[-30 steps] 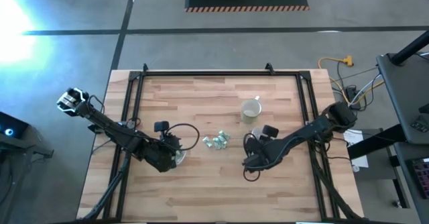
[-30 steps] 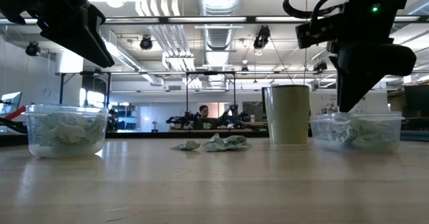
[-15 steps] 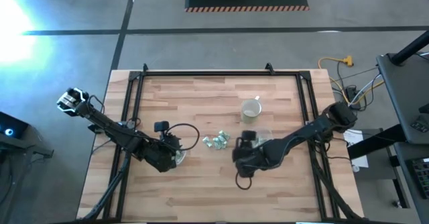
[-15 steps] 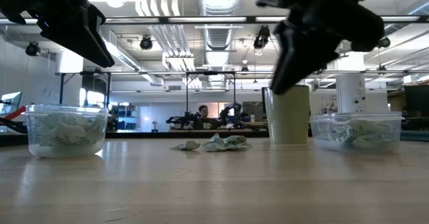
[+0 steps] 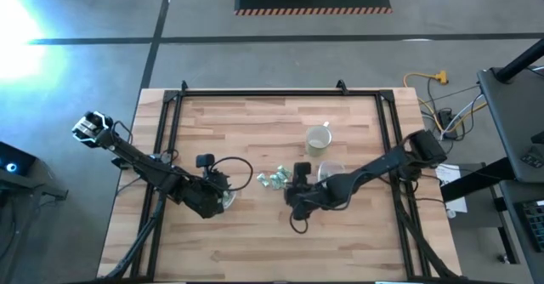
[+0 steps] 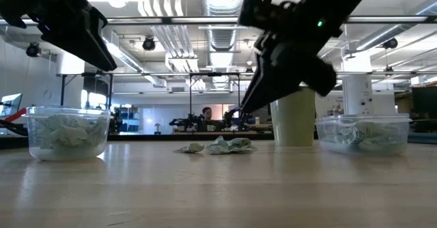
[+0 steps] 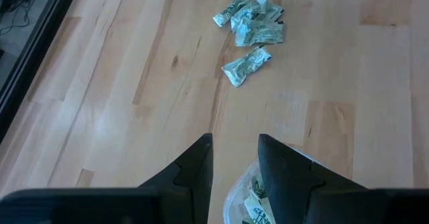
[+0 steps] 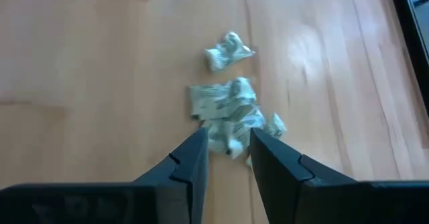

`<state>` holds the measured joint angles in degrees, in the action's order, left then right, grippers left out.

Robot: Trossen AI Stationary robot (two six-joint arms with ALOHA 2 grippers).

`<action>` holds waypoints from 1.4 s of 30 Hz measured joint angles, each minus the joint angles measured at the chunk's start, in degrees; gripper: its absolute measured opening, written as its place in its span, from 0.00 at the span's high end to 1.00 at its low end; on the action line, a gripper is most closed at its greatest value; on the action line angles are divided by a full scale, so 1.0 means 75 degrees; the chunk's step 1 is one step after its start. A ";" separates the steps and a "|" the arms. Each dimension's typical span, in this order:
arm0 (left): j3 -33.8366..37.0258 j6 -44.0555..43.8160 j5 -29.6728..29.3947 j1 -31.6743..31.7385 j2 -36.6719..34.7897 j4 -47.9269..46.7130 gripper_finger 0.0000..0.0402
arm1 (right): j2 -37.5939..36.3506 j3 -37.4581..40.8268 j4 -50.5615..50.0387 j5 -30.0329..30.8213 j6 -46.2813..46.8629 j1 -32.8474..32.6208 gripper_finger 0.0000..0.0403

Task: Pick and place Stevia / Truvia into bins
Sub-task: Put the stevia packet into the right transparent container

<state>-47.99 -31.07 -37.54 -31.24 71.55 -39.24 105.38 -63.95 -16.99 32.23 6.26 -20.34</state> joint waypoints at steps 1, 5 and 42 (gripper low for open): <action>0.0006 0.0000 0.0006 0.0000 0.0000 -0.0021 0.74 | 0.0055 0.0077 0.0182 -0.0001 -0.0062 0.0083 0.75; 0.0034 0.0000 0.0000 0.0000 0.0000 -0.0026 0.74 | 0.0193 0.0256 0.0348 -0.0006 -0.0124 0.0422 0.71; 0.0085 0.0006 0.0003 0.0000 0.0000 0.0038 0.74 | 0.0377 0.0916 0.2597 -0.0758 -0.0648 0.0941 0.48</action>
<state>-47.35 -31.03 -37.52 -31.24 71.55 -38.96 108.21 -57.08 2.49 26.55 1.40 -13.28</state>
